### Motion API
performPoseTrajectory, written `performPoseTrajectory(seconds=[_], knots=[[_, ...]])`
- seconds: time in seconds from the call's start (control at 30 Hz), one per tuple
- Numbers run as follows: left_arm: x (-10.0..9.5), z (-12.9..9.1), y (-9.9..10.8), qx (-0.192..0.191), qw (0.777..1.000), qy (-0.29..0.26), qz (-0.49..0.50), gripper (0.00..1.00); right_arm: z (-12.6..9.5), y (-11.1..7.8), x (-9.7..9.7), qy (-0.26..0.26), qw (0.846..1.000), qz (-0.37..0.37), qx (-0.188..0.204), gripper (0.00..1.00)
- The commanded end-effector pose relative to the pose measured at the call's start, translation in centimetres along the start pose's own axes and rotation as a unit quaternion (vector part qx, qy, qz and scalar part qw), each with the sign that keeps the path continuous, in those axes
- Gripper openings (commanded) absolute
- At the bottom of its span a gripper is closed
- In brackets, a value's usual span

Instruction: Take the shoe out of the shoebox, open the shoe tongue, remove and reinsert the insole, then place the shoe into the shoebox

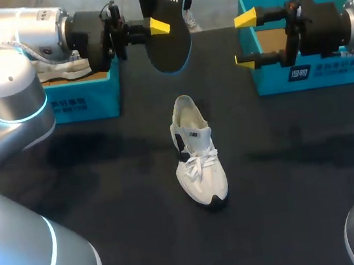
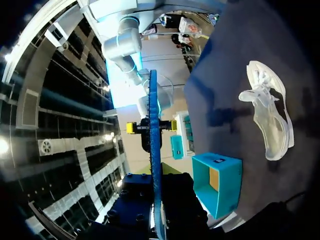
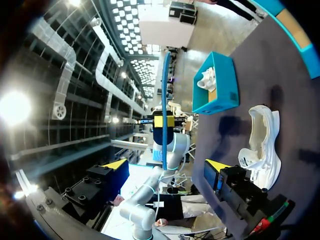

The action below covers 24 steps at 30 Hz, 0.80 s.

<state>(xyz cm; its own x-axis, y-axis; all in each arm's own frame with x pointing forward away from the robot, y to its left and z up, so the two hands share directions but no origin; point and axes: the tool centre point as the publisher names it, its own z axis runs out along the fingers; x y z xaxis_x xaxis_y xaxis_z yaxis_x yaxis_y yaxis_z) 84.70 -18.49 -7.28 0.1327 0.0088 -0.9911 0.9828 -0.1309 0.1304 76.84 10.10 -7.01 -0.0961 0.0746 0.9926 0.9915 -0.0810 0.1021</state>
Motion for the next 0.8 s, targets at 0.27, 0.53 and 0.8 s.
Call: performPoseTrajectory(seconds=[0.27, 0.53, 0.8], knots=[[0.1, 0.3, -1.0, -0.007, 1.0, -0.009, -0.021, 0.0, 0.2, 0.0, -0.1, 0.0, 1.0, 0.0, -0.001, 1.0], [0.0, 0.8, -1.0, -0.009, 1.0, -0.012, -0.021, 0.0, 0.2, 0.1, -0.1, -0.002, 1.0, 0.001, -0.004, 1.0], [0.2, 1.6, -1.1, -0.012, 1.0, -0.014, -0.025, 0.0, 1.2, 0.7, 0.1, -0.012, 1.0, 0.006, 0.002, 1.0]])
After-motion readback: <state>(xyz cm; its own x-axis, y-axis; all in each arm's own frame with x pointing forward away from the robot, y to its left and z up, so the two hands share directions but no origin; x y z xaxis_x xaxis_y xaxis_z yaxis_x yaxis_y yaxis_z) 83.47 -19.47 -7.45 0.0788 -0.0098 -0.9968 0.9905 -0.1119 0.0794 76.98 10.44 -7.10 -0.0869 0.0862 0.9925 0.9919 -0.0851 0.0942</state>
